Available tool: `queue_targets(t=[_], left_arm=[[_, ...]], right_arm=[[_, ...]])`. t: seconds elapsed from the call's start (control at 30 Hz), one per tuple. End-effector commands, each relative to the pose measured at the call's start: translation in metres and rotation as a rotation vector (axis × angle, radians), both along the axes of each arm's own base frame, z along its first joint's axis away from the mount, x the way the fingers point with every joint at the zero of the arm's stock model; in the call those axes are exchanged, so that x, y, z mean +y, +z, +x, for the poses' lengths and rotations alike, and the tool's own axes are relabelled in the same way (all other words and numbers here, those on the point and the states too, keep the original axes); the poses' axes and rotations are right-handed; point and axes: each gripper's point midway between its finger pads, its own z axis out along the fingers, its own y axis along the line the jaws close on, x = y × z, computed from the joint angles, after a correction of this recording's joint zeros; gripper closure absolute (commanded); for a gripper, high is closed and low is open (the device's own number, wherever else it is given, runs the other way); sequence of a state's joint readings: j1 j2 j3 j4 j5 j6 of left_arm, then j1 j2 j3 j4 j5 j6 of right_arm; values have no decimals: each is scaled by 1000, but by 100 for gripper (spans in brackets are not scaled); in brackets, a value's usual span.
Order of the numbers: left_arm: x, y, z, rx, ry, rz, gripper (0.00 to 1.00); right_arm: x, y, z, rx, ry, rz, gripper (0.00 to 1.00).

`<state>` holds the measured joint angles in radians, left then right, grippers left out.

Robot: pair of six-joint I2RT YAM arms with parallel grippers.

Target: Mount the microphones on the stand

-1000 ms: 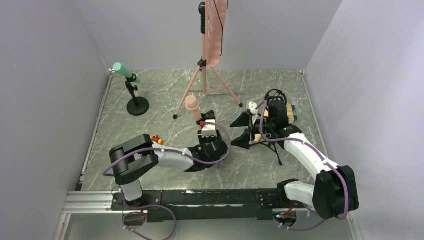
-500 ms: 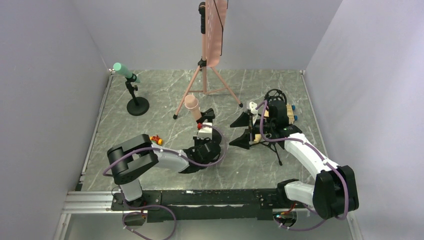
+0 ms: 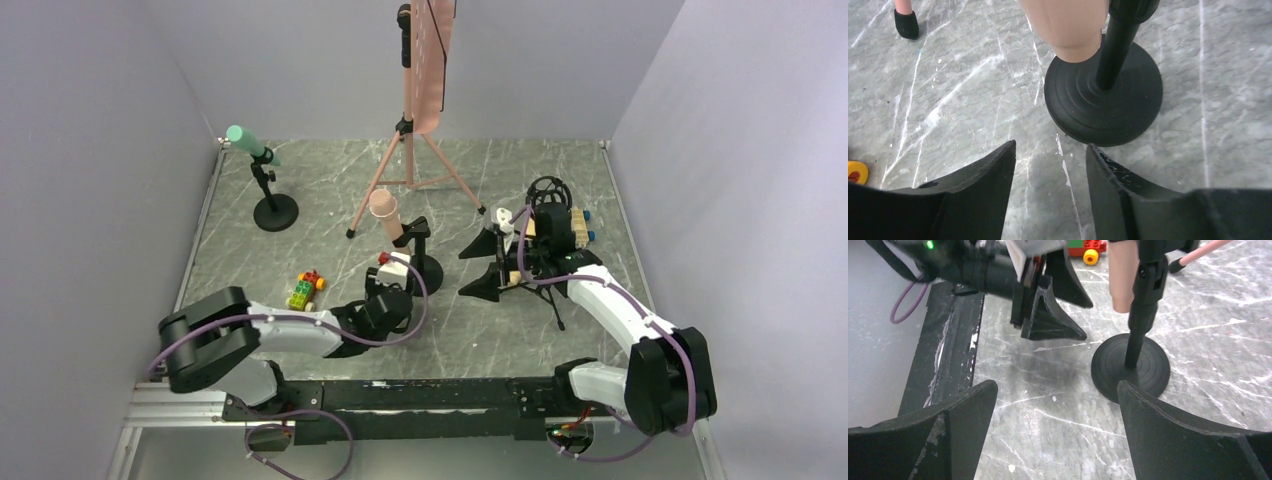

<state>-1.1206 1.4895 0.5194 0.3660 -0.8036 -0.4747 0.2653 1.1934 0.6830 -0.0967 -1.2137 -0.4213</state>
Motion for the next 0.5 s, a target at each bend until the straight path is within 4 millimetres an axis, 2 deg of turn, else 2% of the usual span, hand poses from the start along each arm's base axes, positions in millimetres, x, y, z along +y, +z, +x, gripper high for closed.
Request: queue_targets(t=[0.0,0.07,0.2,0.4,0.47], left_arm=[[10,15,-14,43,-34,-10,35],[23,19,-19,63,-19,23,25],[39,34,-30,69,-58,43,13],[53,66,-47,13,-163,-51,2],[60,75,-52,-6,-170,-86,1]], right_arm=[[8,-3,-7,-45,77,-11,5],[13,-7,-11,-57,103,-37,5],[23,-12,-21,-116,167,-89,4],[35,-13,-36,-180,242,-142,0],[34,-12,-41,-189,273,-152,0]])
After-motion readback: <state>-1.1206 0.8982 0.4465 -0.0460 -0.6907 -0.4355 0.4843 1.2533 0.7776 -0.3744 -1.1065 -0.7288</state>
